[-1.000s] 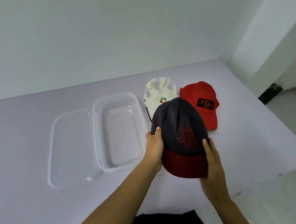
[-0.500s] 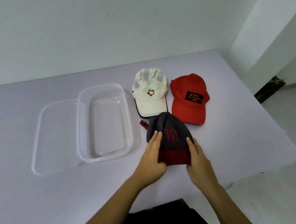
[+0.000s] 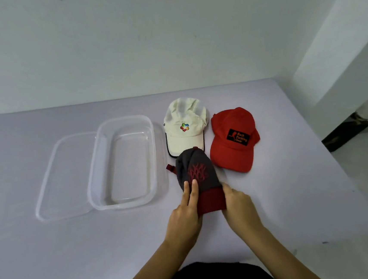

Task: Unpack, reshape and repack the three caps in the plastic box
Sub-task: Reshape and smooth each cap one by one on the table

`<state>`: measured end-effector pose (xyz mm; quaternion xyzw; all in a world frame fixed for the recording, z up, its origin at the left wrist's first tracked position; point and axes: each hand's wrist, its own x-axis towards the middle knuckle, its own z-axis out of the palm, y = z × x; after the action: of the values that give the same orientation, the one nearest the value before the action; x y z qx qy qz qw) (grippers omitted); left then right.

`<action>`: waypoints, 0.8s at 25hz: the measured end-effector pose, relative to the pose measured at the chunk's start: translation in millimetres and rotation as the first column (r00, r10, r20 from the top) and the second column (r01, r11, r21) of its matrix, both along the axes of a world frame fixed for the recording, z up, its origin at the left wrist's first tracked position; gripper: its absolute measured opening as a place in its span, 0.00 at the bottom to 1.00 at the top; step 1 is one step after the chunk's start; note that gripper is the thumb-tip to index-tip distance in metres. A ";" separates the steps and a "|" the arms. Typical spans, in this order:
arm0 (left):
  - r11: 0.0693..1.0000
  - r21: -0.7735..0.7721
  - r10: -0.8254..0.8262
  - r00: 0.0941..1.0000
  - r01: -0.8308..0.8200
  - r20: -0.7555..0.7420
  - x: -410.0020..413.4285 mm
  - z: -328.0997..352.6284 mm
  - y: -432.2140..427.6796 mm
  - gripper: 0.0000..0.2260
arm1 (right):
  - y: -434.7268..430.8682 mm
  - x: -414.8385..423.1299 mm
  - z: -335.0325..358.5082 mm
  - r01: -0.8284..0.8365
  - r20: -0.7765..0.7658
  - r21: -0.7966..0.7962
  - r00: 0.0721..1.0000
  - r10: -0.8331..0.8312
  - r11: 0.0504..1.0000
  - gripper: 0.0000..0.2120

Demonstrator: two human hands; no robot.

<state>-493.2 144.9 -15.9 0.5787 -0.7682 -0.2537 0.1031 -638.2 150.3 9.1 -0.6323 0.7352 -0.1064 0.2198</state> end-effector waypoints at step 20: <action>0.965 -0.130 0.148 0.879 -0.230 -0.454 8.4 20.1 -14.7 0.26 | -6.3 0.3 18.9 -0.078 0.504 -0.234 0.843 0.190 0.969 0.38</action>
<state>-484.8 130.2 4.1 0.5672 -0.6842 -0.2961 0.3501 -637.9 144.0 28.0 -0.6487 0.5867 -0.3335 0.3519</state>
